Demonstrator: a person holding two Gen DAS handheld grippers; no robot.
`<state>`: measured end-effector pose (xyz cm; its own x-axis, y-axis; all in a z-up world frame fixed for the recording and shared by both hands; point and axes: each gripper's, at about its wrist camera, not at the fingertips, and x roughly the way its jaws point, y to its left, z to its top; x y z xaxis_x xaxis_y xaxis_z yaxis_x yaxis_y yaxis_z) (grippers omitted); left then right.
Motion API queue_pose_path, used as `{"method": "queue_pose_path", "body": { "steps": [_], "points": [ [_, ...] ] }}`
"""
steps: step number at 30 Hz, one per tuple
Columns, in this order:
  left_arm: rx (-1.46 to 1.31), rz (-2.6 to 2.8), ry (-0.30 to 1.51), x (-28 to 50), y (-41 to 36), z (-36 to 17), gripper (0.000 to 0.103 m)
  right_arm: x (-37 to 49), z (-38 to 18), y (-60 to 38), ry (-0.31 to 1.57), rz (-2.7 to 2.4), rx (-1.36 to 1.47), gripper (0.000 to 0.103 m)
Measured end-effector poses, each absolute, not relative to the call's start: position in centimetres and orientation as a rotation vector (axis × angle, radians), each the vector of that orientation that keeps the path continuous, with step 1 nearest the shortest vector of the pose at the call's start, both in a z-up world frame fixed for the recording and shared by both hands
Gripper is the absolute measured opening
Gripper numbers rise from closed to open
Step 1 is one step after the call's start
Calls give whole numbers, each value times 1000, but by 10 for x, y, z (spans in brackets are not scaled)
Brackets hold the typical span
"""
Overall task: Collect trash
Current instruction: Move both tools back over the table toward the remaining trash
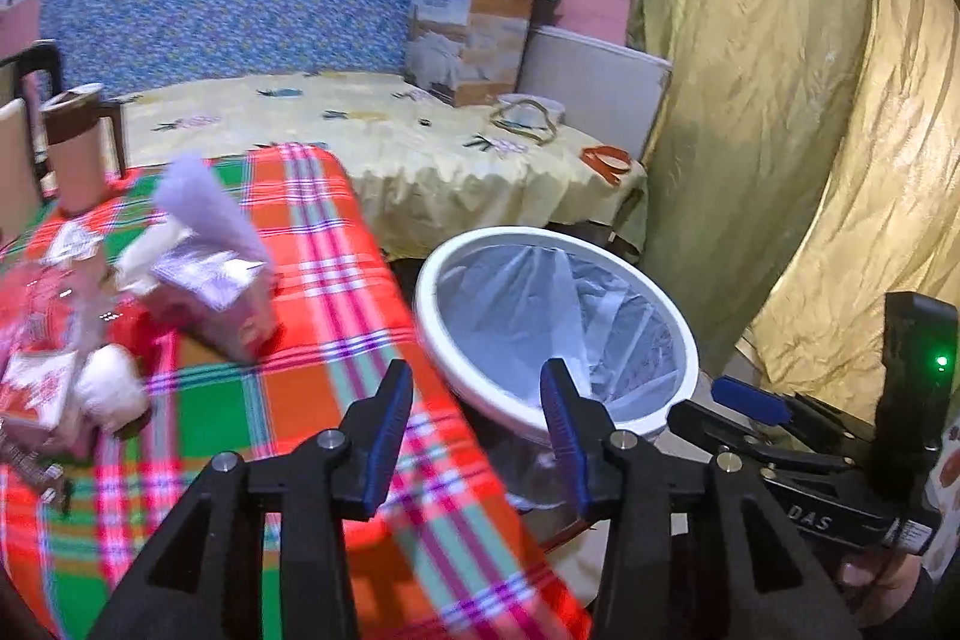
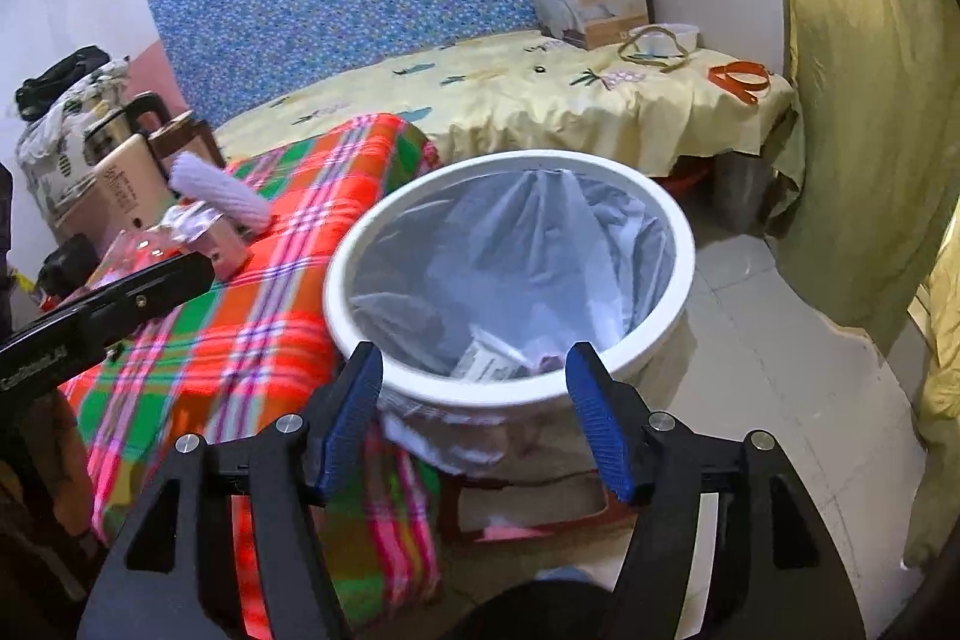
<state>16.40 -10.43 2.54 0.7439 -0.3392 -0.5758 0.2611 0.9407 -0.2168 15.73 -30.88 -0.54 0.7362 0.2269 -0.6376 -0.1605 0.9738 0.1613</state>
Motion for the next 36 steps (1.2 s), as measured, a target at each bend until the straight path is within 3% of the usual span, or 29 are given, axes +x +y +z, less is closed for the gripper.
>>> {"method": "queue_pose_path", "body": {
  "steps": [16, 36],
  "points": [
    [-153, -192, 644, 106, -49, 9, 47, 131, -3, -249, 666, 465, 21, 65],
    [-163, 27, 648, 95, 31, 2, 47, 144, 0, -193, 712, 577, -74, 65]
  ]
}}
